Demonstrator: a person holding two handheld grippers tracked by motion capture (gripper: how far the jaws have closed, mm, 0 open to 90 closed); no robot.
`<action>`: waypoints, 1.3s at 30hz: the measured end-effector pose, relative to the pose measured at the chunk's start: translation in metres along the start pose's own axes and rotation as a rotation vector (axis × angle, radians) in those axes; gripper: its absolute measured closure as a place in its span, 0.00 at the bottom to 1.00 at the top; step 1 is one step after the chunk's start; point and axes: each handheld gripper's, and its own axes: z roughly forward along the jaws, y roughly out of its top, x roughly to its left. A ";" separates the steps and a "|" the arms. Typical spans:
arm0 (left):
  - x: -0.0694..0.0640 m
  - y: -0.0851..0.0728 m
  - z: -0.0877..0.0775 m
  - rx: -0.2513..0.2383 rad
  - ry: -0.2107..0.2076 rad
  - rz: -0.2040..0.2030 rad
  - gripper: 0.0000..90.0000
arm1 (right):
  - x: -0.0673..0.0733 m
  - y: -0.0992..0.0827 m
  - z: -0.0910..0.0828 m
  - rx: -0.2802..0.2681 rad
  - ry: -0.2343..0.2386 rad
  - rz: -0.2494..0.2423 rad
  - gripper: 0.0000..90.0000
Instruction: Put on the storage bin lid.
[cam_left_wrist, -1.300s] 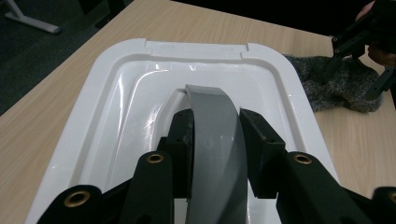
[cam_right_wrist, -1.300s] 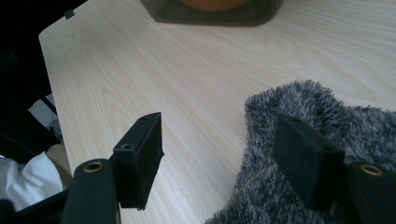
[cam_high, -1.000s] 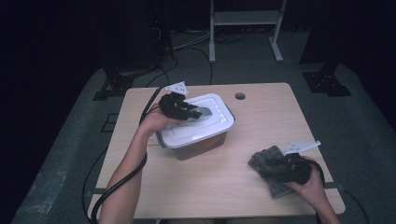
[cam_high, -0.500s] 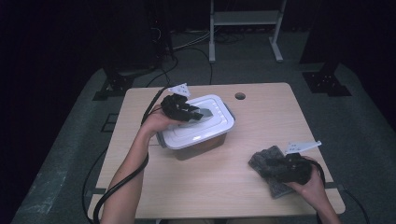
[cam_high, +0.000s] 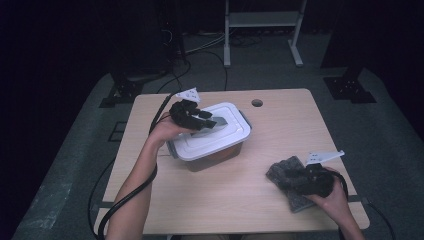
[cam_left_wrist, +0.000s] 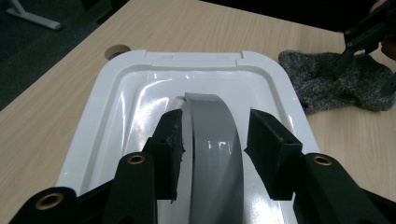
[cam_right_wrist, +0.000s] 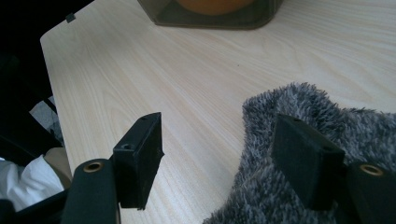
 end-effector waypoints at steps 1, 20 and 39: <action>0.000 0.000 -0.001 -0.005 -0.002 -0.004 0.60 | 0.000 0.000 0.000 0.000 0.000 0.003 0.36; -0.016 0.000 -0.020 -0.059 -0.021 0.006 0.45 | -0.005 0.000 -0.005 -0.011 -0.023 0.008 0.36; -0.039 -0.018 -0.046 -0.103 -0.026 0.013 0.39 | -0.007 0.000 -0.006 -0.016 -0.030 0.016 0.36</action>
